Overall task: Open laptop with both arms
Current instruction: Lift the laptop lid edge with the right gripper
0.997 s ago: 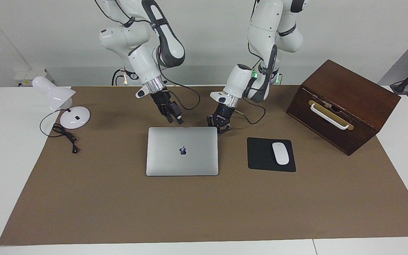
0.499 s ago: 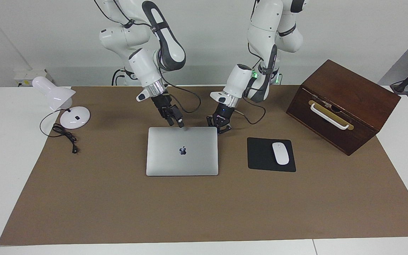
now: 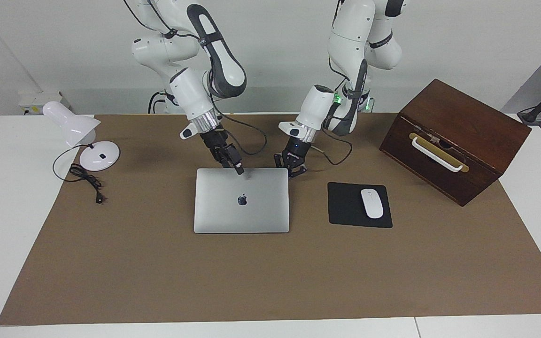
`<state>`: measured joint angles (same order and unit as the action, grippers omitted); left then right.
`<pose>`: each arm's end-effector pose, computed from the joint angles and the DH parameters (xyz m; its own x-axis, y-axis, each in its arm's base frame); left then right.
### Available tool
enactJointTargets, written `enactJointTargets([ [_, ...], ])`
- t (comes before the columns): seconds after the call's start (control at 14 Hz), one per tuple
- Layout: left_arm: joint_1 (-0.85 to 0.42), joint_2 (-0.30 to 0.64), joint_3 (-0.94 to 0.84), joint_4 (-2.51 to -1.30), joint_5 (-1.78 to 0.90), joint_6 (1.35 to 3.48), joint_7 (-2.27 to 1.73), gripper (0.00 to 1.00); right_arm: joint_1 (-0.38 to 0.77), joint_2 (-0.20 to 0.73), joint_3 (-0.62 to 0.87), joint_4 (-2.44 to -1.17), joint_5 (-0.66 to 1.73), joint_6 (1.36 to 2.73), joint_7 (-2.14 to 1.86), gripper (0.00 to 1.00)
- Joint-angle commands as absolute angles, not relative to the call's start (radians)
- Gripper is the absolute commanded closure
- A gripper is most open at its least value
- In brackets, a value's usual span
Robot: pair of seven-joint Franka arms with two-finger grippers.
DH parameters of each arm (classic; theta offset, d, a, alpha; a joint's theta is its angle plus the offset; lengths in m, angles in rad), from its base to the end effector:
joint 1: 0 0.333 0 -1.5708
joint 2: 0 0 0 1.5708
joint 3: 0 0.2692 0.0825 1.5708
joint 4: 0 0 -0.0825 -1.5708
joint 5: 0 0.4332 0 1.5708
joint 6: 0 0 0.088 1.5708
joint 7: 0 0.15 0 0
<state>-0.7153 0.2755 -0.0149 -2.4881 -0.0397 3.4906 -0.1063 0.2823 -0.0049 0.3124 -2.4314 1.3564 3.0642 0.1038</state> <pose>0.4164 -0.3663 0.1438 0.6475 -0.3835 0.6585 -0.5731 -0.8147 0.0891 0.4909 0.2420 0.2222 0.6656 -0.7462 0.0153 -0.5635 -0.5159 -0.6452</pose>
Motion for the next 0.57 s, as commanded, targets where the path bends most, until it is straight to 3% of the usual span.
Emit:
enactJointTargets([
  [0.0,-0.726,0.342,0.002,-2.461,-0.044,3.504,-0.089,1.00,0.273,0.021,0.318,-2.396,1.370,3.079,0.069,0.00],
  [0.5,-0.723,0.344,0.002,-2.461,-0.044,3.504,-0.089,1.00,0.273,0.049,0.318,-2.329,1.370,3.076,0.069,0.00],
])
